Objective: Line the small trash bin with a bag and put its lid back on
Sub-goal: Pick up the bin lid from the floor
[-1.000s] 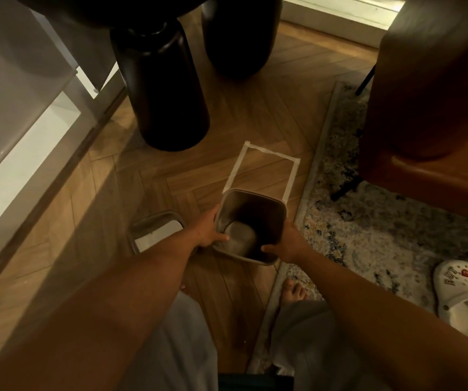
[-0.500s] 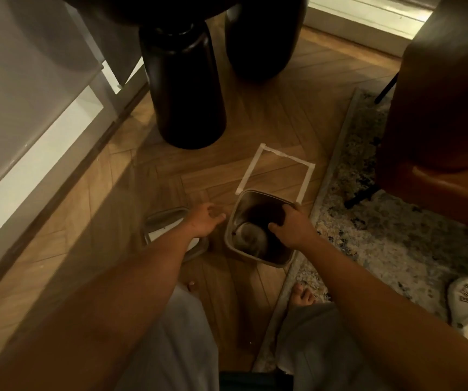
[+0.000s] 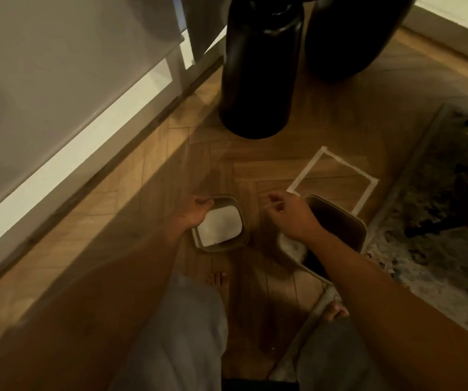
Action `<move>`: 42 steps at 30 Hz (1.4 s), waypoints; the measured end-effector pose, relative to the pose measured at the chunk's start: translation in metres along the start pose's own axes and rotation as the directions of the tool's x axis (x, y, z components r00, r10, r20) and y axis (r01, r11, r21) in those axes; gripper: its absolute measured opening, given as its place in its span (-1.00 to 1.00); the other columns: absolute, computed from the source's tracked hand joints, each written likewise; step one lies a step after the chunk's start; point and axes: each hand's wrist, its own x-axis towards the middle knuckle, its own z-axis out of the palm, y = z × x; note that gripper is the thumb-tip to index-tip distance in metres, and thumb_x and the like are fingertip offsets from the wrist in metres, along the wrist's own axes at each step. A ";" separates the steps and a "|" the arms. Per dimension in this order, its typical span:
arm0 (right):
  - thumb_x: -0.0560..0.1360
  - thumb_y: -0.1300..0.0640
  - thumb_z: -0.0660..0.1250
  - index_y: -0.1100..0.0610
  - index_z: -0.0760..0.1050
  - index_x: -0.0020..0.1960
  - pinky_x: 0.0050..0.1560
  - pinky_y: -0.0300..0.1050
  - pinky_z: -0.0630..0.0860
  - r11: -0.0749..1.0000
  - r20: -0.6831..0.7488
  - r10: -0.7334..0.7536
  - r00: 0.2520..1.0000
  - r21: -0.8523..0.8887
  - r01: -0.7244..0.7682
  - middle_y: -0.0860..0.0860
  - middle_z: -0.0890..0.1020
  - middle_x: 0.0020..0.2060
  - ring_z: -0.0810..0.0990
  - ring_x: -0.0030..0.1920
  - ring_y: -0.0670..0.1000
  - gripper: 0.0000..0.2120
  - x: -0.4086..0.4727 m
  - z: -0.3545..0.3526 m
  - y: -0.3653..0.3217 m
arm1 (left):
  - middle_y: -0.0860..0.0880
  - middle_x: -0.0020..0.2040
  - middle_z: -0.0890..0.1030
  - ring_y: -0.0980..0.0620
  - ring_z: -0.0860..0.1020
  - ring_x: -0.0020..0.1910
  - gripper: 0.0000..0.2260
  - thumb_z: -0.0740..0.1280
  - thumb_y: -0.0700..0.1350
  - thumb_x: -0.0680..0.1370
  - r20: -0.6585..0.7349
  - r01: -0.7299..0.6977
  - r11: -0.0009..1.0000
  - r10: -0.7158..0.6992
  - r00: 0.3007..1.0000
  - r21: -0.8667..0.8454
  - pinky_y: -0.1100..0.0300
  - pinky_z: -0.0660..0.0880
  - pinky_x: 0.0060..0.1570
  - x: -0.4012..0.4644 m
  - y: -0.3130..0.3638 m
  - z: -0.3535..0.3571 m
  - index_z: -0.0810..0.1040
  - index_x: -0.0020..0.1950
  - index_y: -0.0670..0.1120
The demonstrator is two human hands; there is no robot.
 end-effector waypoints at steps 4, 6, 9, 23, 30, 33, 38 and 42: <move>0.60 0.03 0.32 0.06 0.43 0.44 0.11 -0.10 0.54 0.996 0.088 -0.030 0.996 -0.077 0.037 0.03 0.60 0.26 0.59 0.18 0.01 -0.58 0.024 0.043 -0.015 | -0.17 0.26 0.55 -0.12 0.51 0.23 -0.65 0.22 -0.01 0.66 -0.005 0.033 0.999 -0.033 0.999 -0.006 0.18 0.32 0.08 0.006 -0.025 -0.015 0.53 0.35 -0.18; 0.60 0.02 0.32 0.07 0.44 0.43 0.11 -0.14 0.50 0.995 0.133 -0.053 0.990 -0.073 0.063 0.03 0.60 0.27 0.58 0.20 0.00 -0.58 0.035 0.065 -0.018 | -0.12 0.09 0.58 -0.08 0.55 0.09 -0.66 0.21 0.02 0.66 0.019 0.047 0.999 -0.047 0.999 0.015 0.18 0.35 -0.01 0.015 -0.042 -0.019 0.58 0.25 -0.19; 0.59 0.02 0.33 0.09 0.45 0.43 0.16 -0.10 0.52 0.993 0.203 -0.070 0.977 -0.081 0.088 0.03 0.58 0.29 0.56 0.22 0.00 -0.57 0.052 0.097 -0.016 | 0.02 -0.17 0.55 0.17 0.47 -0.23 -0.63 0.23 0.06 0.65 0.021 0.053 0.998 -0.053 0.998 0.032 0.25 0.36 -0.22 0.030 -0.068 -0.023 0.64 0.13 -0.22; 0.53 -0.14 0.37 0.10 0.54 0.33 0.15 -0.06 0.53 0.952 0.451 0.064 0.890 -0.295 0.081 0.06 0.62 0.22 0.60 0.18 0.10 -0.53 0.105 0.212 0.052 | -0.03 -0.14 0.63 0.01 0.57 -0.15 -0.64 0.21 0.12 0.63 0.065 0.082 0.980 -0.095 0.993 0.180 0.09 0.51 -0.09 0.092 -0.134 0.006 0.63 -0.14 -0.10; 0.61 0.01 0.26 0.10 0.37 0.49 0.44 0.02 0.31 0.889 0.571 0.062 0.818 -0.404 0.214 0.11 0.47 0.41 0.45 0.38 0.15 -0.53 0.096 0.252 0.070 | -0.05 -0.20 0.53 0.12 0.45 -0.31 -0.69 0.25 -0.03 0.65 0.081 0.132 0.978 -0.147 0.986 0.161 0.34 0.28 -0.40 0.100 -0.146 0.039 0.61 -0.01 -0.27; 0.65 0.10 0.18 0.13 0.40 0.47 0.39 0.05 0.33 0.889 0.560 0.060 0.826 -0.406 0.211 0.16 0.49 0.39 0.46 0.36 0.19 -0.60 0.098 0.254 0.066 | -0.06 -0.18 0.56 0.04 0.54 -0.21 -0.70 0.29 -0.02 0.62 0.049 0.136 0.979 -0.145 0.988 0.154 0.34 0.32 -0.36 0.103 -0.142 0.041 0.62 -0.04 -0.25; 0.65 0.11 0.15 0.03 0.54 0.33 0.17 -0.04 0.49 0.899 0.506 -0.008 0.862 -0.374 0.228 0.09 0.62 0.22 0.59 0.17 0.14 -0.68 0.093 0.230 0.049 | -0.05 -0.19 0.63 0.05 0.57 -0.24 -0.68 0.31 0.03 0.60 -0.002 0.086 0.977 -0.088 0.996 0.197 0.40 0.26 -0.42 0.099 -0.117 0.026 0.68 -0.05 -0.21; 0.63 0.07 0.17 0.06 0.60 0.17 0.02 -0.06 0.48 0.912 0.447 -0.050 0.893 -0.345 0.224 0.08 0.66 0.10 0.62 0.09 0.14 -0.74 0.088 0.200 0.027 | -0.05 0.01 0.66 -0.02 0.60 -0.02 -0.69 0.31 0.06 0.59 0.038 0.037 0.984 -0.045 0.998 0.174 0.21 0.43 -0.09 0.090 -0.092 0.011 0.68 0.10 -0.15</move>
